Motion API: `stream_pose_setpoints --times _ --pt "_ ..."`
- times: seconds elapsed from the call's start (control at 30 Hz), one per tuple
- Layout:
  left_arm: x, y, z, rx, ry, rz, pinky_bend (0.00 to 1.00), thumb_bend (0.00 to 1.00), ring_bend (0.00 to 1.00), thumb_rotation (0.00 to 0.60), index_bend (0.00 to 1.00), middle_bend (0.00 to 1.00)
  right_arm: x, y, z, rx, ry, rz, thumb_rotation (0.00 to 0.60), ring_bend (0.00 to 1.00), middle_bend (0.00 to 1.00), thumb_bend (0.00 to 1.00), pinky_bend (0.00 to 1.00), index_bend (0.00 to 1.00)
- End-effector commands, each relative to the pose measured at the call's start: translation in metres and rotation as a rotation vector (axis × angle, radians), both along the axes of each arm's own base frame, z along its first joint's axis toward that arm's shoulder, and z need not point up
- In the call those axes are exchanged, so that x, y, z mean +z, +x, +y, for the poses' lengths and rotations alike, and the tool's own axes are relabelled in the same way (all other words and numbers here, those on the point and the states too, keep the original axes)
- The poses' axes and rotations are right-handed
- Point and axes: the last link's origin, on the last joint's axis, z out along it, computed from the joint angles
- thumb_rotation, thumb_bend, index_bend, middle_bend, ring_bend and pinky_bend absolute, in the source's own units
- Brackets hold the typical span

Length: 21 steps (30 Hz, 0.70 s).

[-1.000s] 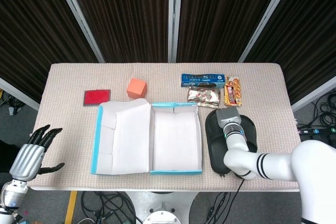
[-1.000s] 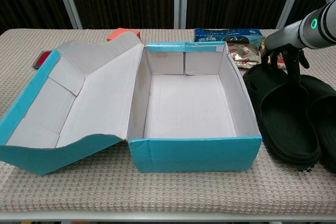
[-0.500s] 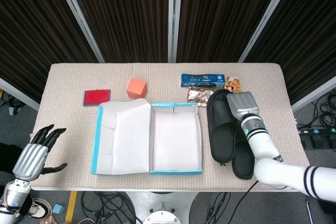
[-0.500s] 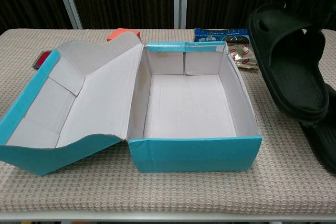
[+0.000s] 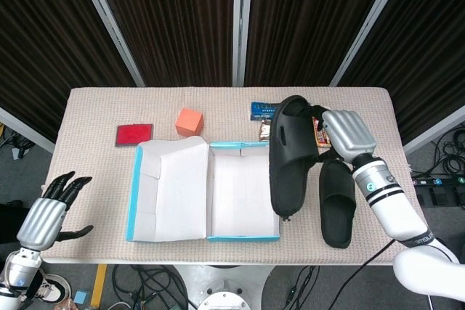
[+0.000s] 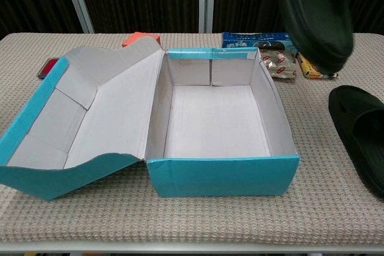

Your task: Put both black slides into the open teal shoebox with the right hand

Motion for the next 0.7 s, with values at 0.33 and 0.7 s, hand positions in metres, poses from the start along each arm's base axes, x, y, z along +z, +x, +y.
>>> stream_pose_setpoints --times 0.33,0.7 --pt "0.006 -0.01 0.0 0.019 0.015 0.01 0.08 0.0 0.01 0.6 0.11 0.15 -0.126 -0.008 -0.008 0.069 0.139 -0.421 0.6 0.42 0.49 0.09 0.6 0.59" --pt "0.009 -0.013 0.005 0.049 0.035 0.007 0.08 0.0 0.01 0.6 0.11 0.15 -0.175 -0.01 -0.006 0.009 0.181 -0.606 0.6 0.42 0.49 0.09 0.6 0.59"
